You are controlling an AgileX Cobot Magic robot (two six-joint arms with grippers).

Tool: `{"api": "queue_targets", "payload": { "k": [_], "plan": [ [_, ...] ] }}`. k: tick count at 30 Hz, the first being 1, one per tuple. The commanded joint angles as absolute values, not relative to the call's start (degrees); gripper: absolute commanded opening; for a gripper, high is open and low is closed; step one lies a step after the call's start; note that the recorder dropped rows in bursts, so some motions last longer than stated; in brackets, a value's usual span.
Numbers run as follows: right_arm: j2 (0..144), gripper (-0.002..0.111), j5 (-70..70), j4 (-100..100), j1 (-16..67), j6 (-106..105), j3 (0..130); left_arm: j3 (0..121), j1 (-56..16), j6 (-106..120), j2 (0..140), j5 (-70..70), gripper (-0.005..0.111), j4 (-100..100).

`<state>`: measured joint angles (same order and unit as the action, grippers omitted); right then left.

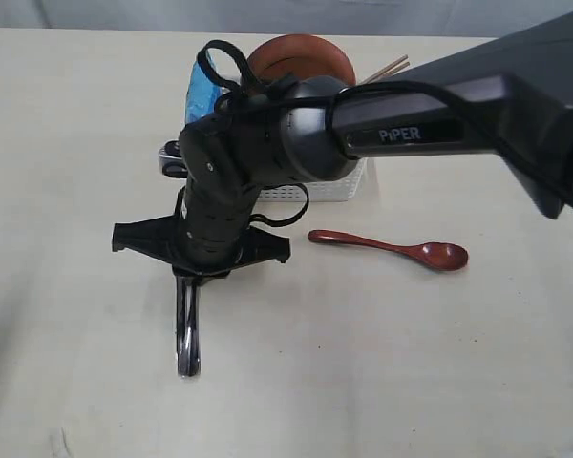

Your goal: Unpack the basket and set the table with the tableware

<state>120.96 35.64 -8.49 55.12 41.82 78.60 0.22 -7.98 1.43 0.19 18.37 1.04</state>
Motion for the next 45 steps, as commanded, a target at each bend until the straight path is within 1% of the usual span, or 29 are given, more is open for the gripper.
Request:
{"api": "queue_targets", "payload": {
  "k": [1, 8, 16, 19, 22, 25, 41, 42, 43, 45],
  "plan": [
    [121.9, 0.000, 35.3, -10.3, 55.0, 42.4, 78.6, 0.0, -7.9, 1.7, 0.0, 18.4, 0.000, 1.2],
    [121.9, 0.000, 35.3, -13.4, 55.0, 36.4, 78.6, 0.0, -7.9, 1.7, 0.0, 18.4, 0.000, 1.2],
    [121.9, 0.000, 38.0, -9.9, 55.0, 29.2, 78.6, 0.0, -7.9, 1.7, 0.0, 18.4, 0.000, 0.6],
    [121.9, 0.000, 37.7, -9.7, 54.7, 30.8, 78.6, 0.0, -7.9, 1.7, 0.0, 18.4, 0.000, 0.8],
    [121.9, 0.000, 37.9, -8.3, 54.0, 38.7, 78.6, 0.0, -7.9, 1.7, 0.0, 18.4, 0.000, 0.8],
    [121.9, 0.000, 37.9, -8.7, 54.0, 41.3, 78.6, 0.0, -7.9, 1.7, 0.0, 18.4, 0.000, 0.8],
    [121.9, 0.000, 38.4, -9.1, 54.0, 41.3, 78.6, 0.0, -7.9, 1.7, 0.0, 18.4, 0.000, 0.8],
    [121.9, 0.002, 38.4, -9.1, 54.0, 41.3, 78.6, 0.0, -7.9, 1.7, 0.0, 18.4, 0.000, 0.8],
    [121.9, 0.007, 38.4, -9.1, 54.0, 41.3, 78.6, 0.0, -7.9, 1.7, 0.0, 18.4, 0.000, 0.8],
    [121.9, 0.020, 38.4, -9.1, 54.0, 41.3, 78.6, 0.0, -7.9, 1.7, 0.0, 18.4, 0.000, 0.8]
  ]
}}
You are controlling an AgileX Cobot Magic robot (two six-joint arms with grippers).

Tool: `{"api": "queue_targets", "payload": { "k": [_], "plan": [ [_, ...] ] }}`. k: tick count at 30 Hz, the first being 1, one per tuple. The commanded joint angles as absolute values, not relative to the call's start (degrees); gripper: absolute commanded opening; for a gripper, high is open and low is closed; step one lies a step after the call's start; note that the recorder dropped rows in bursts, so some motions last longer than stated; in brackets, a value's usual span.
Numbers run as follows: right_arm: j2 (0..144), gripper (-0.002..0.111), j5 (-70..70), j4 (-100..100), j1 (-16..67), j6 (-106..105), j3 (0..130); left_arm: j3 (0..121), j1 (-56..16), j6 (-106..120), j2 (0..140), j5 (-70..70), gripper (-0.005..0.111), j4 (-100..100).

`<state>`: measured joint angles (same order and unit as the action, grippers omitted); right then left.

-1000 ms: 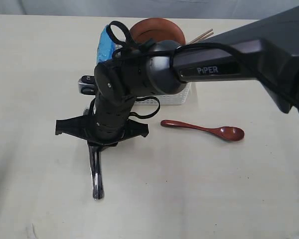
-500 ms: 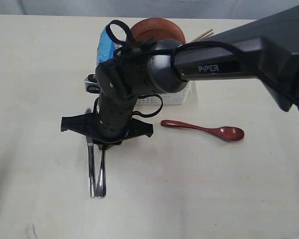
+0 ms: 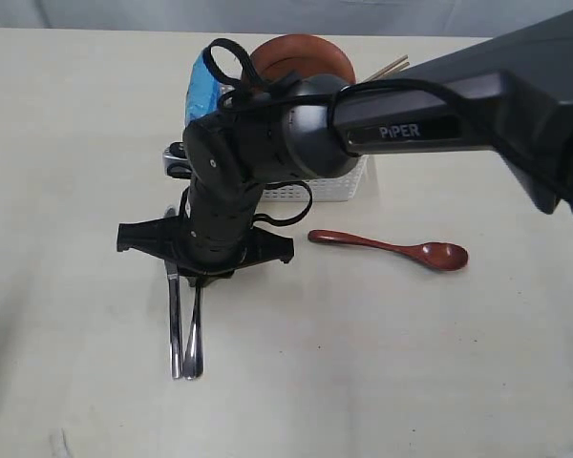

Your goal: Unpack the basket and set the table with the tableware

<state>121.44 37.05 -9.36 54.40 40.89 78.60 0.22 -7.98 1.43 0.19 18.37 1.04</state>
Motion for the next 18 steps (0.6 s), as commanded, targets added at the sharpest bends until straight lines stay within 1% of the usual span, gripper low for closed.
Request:
{"api": "queue_targets", "payload": {
  "k": [1, 2, 4, 15, 18],
  "plan": [
    [121.9, 0.028, 38.4, -9.0, 54.0, 41.3, 78.6, 0.0, -7.9, 1.7, 0.0, 18.4, 0.000, 0.8],
    [121.9, 0.035, 38.4, -8.9, 54.0, 41.1, 78.6, 0.0, -7.9, 1.7, 0.0, 18.4, 0.000, 0.8],
    [121.8, 0.041, 38.4, -8.2, 53.9, 41.0, 78.6, 0.0, -7.9, 1.7, 0.0, 18.4, 0.000, 0.8],
    [115.2, 0.041, 39.4, -3.0, 53.4, 40.5, 78.6, 0.0, -7.9, 1.7, 0.0, 18.4, 0.000, 0.8],
    [114.2, 0.041, 39.1, -3.1, 55.0, 37.0, 78.6, 0.0, -7.9, 1.7, 0.0, 18.4, 0.000, 0.8]
  ]
}}
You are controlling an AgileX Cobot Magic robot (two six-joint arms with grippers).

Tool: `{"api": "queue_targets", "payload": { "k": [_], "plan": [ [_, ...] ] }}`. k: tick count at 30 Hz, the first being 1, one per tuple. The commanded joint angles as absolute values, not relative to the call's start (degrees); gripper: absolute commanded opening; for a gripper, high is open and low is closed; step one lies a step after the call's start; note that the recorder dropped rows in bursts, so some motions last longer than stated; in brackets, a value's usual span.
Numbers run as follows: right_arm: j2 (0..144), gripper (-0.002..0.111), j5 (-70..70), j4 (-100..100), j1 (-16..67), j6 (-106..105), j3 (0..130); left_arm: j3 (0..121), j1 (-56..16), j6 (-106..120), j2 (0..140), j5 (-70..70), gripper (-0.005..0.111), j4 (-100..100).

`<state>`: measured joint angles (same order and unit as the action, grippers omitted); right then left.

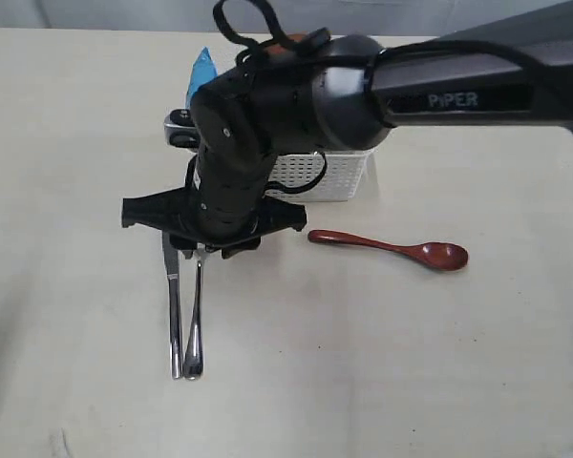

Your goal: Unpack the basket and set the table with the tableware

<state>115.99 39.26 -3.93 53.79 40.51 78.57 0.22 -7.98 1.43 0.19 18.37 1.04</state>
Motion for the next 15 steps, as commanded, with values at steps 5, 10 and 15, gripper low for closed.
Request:
{"api": "queue_targets", "payload": {
  "k": [5, 10, 15],
  "plan": [
    [114.8, 0.041, 37.9, -3.1, 58.4, 33.6, 78.6, 0.0, -7.9, 1.7, 0.0, 18.4, 0.000, 0.8],
    [118.6, 0.041, 44.7, -3.8, 59.2, 30.0, 85.9, 0.0, -7.9, 1.7, 0.0, 18.4, 0.000, 0.8],
    [124.1, 0.041, 52.4, -3.0, 59.5, 29.9, 93.7, 0.0, -7.9, 1.7, 0.0, 18.4, 0.000, 0.8]
  ]
}}
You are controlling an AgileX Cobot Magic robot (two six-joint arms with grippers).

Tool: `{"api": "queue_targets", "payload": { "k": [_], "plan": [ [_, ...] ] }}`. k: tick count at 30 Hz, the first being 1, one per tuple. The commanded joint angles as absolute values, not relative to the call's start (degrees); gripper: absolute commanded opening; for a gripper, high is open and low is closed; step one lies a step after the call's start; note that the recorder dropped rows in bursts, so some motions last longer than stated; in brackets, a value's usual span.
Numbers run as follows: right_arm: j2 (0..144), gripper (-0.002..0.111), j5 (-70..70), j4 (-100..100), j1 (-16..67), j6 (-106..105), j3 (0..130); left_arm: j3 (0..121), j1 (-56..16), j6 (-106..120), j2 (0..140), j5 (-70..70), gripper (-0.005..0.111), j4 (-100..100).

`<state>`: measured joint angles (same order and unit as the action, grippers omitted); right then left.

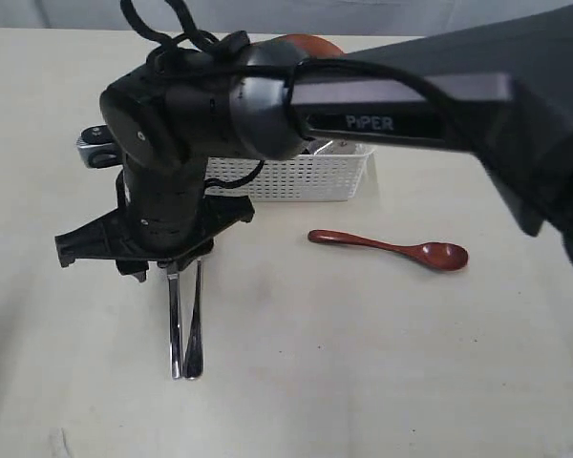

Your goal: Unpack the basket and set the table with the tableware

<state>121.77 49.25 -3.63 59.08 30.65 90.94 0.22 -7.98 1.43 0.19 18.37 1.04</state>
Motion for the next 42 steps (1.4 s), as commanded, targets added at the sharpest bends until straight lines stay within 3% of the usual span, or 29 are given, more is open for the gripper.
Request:
{"api": "queue_targets", "payload": {
  "k": [1, 33, 36, 40, 42],
  "plan": [
    [125.0, 0.041, 52.6, -3.1, 59.6, 29.9, 93.9, 0.0, -7.9, 1.7, 0.0, 18.4, 0.000, 0.8],
    [130.1, 0.041, 48.3, -9.9, 59.5, 34.6, 93.9, 0.0, -7.9, 1.7, 0.0, 18.4, 0.000, 0.8],
    [130.6, 0.029, 48.6, -9.9, 59.5, 34.5, 93.9, 0.0, -7.9, 1.7, 0.0, 18.4, 0.000, 0.8],
    [131.9, 0.002, 48.7, -10.7, 59.5, 32.1, 93.9, 0.0, -7.9, 1.7, 0.0, 18.4, 0.000, 0.8],
    [132.2, 0.000, 48.7, -11.0, 59.5, 31.9, 93.9, 0.0, -7.9, 1.7, 0.0, 18.4, 0.000, 0.8]
  ]
}}
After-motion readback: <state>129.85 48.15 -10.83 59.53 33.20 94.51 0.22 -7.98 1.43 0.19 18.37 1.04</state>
